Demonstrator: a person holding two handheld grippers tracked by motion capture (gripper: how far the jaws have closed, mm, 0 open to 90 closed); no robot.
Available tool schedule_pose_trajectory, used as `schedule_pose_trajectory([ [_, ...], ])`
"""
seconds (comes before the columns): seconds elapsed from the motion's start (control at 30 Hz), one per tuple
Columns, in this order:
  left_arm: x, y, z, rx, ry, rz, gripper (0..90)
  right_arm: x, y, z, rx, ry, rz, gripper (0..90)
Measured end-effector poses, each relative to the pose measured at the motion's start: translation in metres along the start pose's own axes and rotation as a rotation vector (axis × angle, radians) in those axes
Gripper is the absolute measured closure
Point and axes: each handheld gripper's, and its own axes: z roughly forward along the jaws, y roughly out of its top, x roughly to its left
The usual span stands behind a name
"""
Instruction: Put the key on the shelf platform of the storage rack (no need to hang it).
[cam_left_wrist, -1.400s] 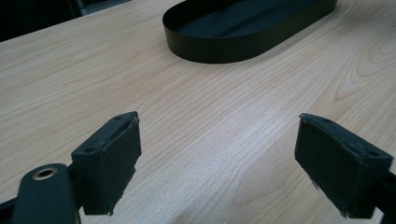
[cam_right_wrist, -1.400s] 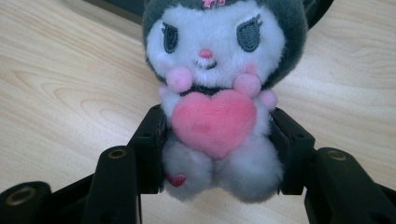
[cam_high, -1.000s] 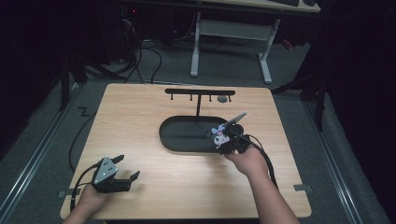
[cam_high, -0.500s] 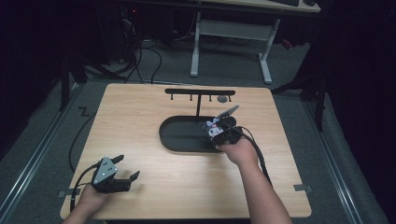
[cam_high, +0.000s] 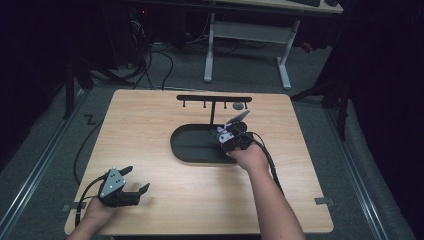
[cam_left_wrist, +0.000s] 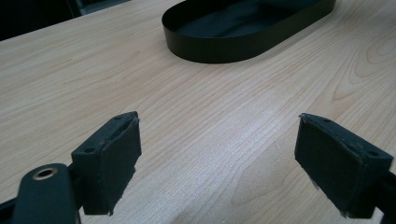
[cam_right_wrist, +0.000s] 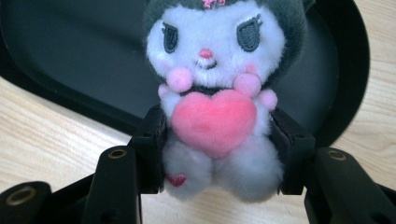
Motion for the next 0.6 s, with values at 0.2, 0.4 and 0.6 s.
schedule_pose_trajectory([
  [0.2,0.0,0.0,0.0,-0.005,0.0,-0.002,15.5,0.004,0.006,0.008,-0.004,0.002,-0.007,47.6],
  [0.4,0.0,0.0,0.0,-0.006,0.002,-0.002,15.5,0.003,0.0,0.013,0.053,-0.026,-0.016,47.6],
  [0.6,0.0,0.0,-0.001,-0.005,0.001,0.004,15.5,0.0,-0.004,0.014,0.067,-0.032,-0.022,47.5],
])
